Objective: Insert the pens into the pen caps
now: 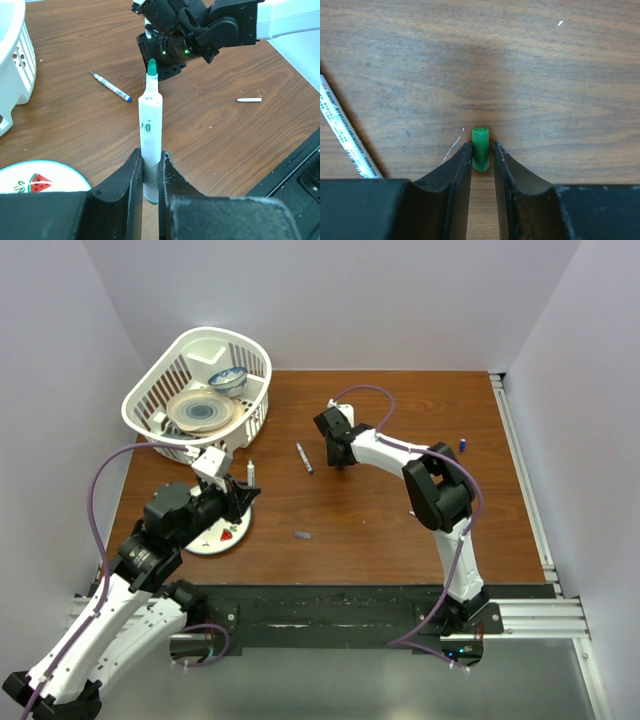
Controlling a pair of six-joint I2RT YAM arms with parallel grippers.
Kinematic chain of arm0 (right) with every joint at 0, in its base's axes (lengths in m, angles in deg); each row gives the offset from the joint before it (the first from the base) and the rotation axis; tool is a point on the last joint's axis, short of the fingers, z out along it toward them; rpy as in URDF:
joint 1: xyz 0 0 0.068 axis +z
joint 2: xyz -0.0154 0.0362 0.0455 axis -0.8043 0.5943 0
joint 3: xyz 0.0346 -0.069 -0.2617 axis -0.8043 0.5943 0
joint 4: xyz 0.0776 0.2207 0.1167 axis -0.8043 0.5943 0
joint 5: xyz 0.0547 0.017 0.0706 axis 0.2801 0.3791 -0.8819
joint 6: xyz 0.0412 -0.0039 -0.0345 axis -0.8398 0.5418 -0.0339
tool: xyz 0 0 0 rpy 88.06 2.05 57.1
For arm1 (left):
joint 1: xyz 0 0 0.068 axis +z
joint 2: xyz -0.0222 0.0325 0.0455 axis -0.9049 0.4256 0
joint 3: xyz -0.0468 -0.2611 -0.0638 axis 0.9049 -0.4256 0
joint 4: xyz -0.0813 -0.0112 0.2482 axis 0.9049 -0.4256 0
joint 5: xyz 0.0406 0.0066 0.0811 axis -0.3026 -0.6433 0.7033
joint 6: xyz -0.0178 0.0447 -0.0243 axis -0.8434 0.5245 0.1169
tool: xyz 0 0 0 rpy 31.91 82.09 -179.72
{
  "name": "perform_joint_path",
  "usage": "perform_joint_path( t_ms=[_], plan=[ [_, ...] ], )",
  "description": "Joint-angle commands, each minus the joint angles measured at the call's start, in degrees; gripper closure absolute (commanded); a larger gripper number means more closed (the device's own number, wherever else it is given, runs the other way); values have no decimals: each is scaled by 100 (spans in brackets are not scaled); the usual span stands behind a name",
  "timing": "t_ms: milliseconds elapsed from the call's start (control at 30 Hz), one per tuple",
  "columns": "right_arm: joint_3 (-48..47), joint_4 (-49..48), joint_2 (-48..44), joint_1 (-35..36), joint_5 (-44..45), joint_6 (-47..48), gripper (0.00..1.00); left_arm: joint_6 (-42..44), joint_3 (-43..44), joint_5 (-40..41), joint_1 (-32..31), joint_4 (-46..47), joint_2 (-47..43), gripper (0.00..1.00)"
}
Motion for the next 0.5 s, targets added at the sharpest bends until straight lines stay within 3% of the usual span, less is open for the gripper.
perform_joint_path(
  t_ms=[0, 100, 267, 367, 467],
  plan=[
    [-413, 687, 321, 264, 482, 129, 74, 46, -21, 67, 22, 59, -109, 100],
    [-738, 1013, 593, 317, 465, 85, 80, 63, -3, 67, 30, 68, -144, 100],
    [-582, 936, 551, 317, 421, 172, 100, 46, 32, -20, 22, 182, -118, 100],
    [75, 533, -19, 282, 369, 401, 100, -51, 171, -562, 22, 332, 171, 100],
    [1752, -623, -1170, 273, 334, 331, 100, -112, 636, -1030, 22, 359, 785, 100]
  ],
)
